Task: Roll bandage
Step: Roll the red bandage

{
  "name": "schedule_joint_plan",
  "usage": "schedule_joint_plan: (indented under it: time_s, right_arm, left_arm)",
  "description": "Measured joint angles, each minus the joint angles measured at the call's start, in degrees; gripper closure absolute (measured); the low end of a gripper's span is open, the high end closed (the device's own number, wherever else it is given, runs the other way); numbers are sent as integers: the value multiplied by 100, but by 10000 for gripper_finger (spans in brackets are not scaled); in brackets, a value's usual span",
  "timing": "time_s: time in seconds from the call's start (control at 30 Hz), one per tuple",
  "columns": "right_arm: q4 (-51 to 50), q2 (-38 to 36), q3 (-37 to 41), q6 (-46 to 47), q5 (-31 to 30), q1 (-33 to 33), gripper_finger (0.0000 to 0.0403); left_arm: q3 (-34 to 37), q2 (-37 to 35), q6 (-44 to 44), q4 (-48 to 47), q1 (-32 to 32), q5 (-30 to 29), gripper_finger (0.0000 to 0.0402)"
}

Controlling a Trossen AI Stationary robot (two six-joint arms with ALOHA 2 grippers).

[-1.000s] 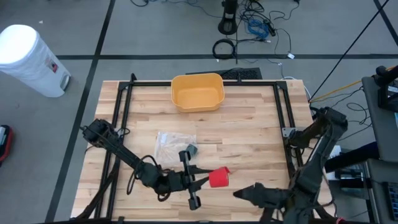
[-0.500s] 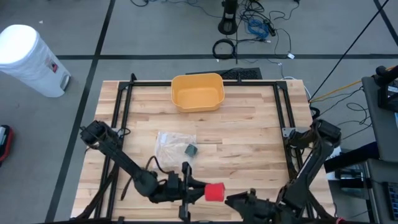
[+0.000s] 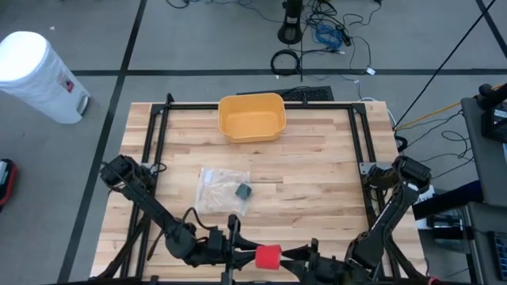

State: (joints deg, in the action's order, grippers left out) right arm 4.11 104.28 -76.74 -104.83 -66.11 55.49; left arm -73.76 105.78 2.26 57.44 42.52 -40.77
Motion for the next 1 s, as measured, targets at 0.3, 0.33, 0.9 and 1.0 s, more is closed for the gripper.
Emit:
schedule_joint_plan:
  time_s: [0.3,0.33,0.9,1.0]
  right_arm:
    - [172,-1,2,-856,165,-303,234]
    - [282,-1,3,-1043,187,-291,234]
    - [899,-1,3,-1889,108,-353,193]
    - [888,-1,3,-1884,-4,-472,177]
  left_arm:
    - [0,0,28,0,26,-2,348]
    - [0,0,28,-12,26,-4,348]
    - [0,0,0,-16,26,-4,348]
    - [0,0,-2,-16,26,-4,348]
